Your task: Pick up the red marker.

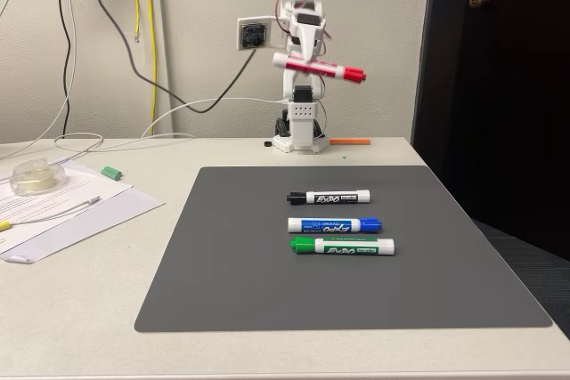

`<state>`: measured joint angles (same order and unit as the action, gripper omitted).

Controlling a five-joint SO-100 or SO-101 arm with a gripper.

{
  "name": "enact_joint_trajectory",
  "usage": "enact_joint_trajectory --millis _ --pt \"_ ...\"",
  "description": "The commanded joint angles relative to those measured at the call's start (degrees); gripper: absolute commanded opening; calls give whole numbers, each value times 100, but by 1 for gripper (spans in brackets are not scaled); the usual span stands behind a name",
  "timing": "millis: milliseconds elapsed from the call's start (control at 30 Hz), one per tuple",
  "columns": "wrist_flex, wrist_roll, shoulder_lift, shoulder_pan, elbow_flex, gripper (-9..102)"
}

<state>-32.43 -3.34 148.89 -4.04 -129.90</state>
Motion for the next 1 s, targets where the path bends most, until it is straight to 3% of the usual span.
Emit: enact_joint_trajectory --millis 0,967 --pt "325 123 360 105 -220 1" --pt "360 527 229 167 -220 1"
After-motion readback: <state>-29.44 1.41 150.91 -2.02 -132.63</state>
